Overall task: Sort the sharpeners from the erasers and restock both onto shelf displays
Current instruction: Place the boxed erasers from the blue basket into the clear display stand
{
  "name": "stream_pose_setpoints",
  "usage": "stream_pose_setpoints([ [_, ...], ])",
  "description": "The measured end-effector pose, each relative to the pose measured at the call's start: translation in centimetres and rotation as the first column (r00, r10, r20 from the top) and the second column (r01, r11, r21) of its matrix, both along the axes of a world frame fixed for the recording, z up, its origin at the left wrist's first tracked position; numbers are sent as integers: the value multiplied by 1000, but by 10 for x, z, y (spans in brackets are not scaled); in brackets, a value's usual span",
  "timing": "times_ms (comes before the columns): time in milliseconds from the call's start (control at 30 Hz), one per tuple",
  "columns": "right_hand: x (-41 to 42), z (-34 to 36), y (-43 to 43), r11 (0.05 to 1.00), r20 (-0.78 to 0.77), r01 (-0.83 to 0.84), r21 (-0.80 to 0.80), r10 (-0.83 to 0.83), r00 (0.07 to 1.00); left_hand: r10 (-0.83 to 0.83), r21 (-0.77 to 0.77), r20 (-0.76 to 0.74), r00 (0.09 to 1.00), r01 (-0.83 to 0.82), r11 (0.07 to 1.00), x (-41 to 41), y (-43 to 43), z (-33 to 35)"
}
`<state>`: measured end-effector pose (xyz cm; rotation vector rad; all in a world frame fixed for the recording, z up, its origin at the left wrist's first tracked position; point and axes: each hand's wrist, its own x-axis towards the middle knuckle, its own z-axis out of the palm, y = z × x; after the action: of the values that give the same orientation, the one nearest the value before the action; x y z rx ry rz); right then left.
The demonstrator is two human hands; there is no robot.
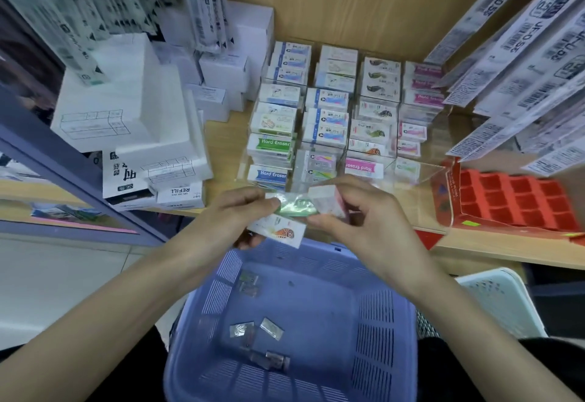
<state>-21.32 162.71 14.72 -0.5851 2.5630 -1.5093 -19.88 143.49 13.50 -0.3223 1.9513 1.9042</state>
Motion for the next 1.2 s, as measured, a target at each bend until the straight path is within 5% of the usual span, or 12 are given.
stream_pose_setpoints([
  [167, -13, -6, -15, 991, 14, 122, 53, -123, 992, 62, -114, -36, 997, -66, 991, 6, -28, 3],
  [300, -35, -5, -26, 954, -80, 168, 247, -153, 985, 216, -192, 0, 976, -212, 958, 3, -57, -4],
  [733, -57, -1, -51, 809, 61, -158, 567, 151, 987, 297, -91, 24, 955, -294, 951, -3, -53, 4],
  [800, -53, 6, -44, 875, 65, -131, 466, 114, 991, 316, -55, 44, 948, -314, 948, -4, -51, 9],
  [867, -44, 19, -35, 986, 287, -89, 138, 46, 957, 334, -5, 48, 942, -334, 943, -5, -46, 15],
  [967, -34, 31, -22, 921, 656, 59, -385, 229, 719, 333, 24, -18, 943, -332, 943, -6, -38, 23],
  [1067, -33, 30, -16, 843, 682, 103, -528, 348, 644, 320, 40, -82, 944, -318, 947, -9, -30, 27],
  [1200, -34, 28, -10, 840, 646, 128, -528, 300, 702, 295, 44, -81, 952, -292, 955, -15, -21, 27],
])
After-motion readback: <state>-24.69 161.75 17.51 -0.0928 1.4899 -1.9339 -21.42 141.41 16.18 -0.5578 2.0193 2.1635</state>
